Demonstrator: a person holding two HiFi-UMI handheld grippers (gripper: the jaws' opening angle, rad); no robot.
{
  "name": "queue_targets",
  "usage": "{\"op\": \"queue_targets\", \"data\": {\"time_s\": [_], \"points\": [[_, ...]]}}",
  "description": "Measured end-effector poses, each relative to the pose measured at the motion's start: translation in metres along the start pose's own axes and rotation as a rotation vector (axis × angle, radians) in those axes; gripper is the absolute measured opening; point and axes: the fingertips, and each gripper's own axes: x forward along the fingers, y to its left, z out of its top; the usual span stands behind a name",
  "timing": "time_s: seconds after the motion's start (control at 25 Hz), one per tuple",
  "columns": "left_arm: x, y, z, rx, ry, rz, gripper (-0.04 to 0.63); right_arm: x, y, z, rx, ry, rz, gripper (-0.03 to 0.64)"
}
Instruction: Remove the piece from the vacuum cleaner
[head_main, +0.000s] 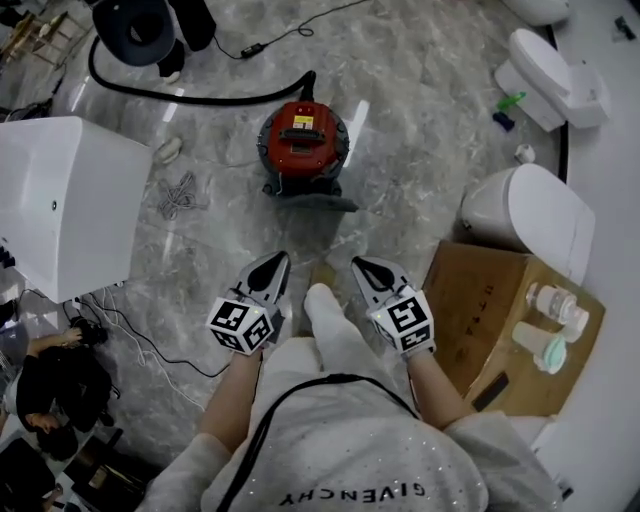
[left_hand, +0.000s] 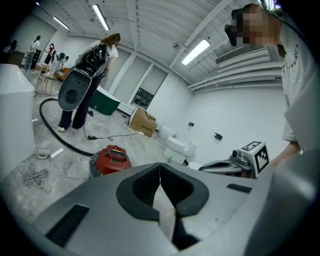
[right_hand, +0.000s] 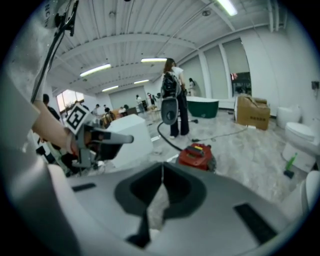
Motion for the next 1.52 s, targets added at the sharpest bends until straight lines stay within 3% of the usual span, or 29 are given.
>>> {"op": "queue_targets", "data": {"time_s": [0.4,0.52,0.64,0.76,0.96,1.28,1.52], "points": [[0.047,0.082,-0.031,0.022,0.053,0.202,0.025,0.056,-0.044,-0.042,0.077,0.054,-0.011,0.014],[0.068,0.102,-0.05,0.145,0.094,0.232,0.037,0.08,-0.054,-0.065,0.035,0.081,-0.021,0.014],[0.097,0.121,-0.075,0.309,0.136,0.205,0.104,0.109,-0.07,-0.098,-0.063,0.142,-0.036,0.015],[0.129,0.144,-0.108,0.415,0.179,0.138,0.143,0.14,-0.087,-0.126,-0.134,0.179,-0.057,0.017],[0.158,0.166,-0.158,0.449,0.252,0.064,0.193,0.177,-0.102,-0.16,-0.234,0.237,-0.062,0.032],[0.173,0.181,-0.18,0.74,0.371,0.051,0.311,0.205,-0.119,-0.143,-0.318,0.221,-0.082,0.108],[0.201,0.189,-0.197,0.907,0.527,-0.079,0.322,0.237,-0.144,-0.16,-0.448,0.376,-0.051,0.195]]}}
